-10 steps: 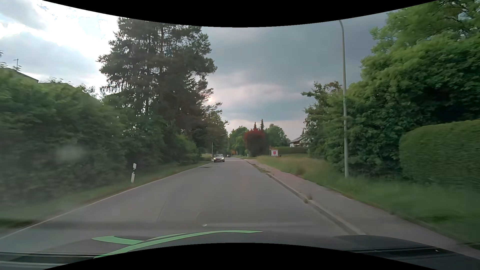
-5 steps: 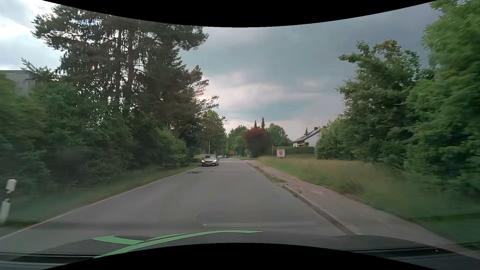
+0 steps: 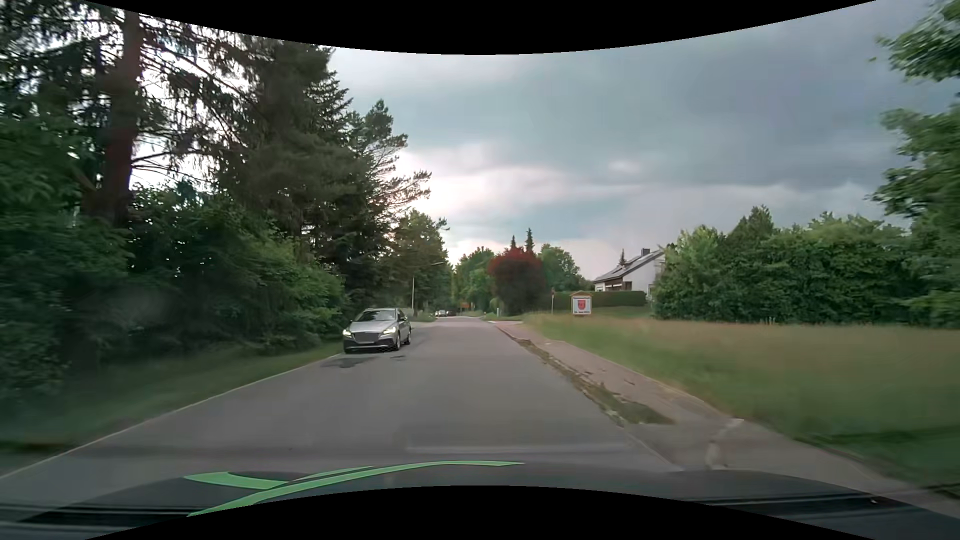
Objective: Follow the waypoints while adhering to traffic rules and regulations
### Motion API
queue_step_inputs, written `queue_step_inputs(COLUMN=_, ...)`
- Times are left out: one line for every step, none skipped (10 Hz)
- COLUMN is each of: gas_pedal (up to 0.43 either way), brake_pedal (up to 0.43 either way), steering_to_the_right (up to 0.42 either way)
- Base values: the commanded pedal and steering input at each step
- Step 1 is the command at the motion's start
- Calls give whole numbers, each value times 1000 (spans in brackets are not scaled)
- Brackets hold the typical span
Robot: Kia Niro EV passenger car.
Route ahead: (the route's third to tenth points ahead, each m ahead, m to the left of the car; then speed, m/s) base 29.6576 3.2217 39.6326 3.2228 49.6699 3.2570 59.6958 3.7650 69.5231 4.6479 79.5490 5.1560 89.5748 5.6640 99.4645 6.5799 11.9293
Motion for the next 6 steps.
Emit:
queue_step_inputs(gas_pedal=47, brake_pedal=0, steering_to_the_right=-3)
queue_step_inputs(gas_pedal=47, brake_pedal=0, steering_to_the_right=-4)
queue_step_inputs(gas_pedal=47, brake_pedal=0, steering_to_the_right=-4)
queue_step_inputs(gas_pedal=47, brake_pedal=0, steering_to_the_right=-4)
queue_step_inputs(gas_pedal=59, brake_pedal=0, steering_to_the_right=-4)
queue_step_inputs(gas_pedal=59, brake_pedal=0, steering_to_the_right=-4)
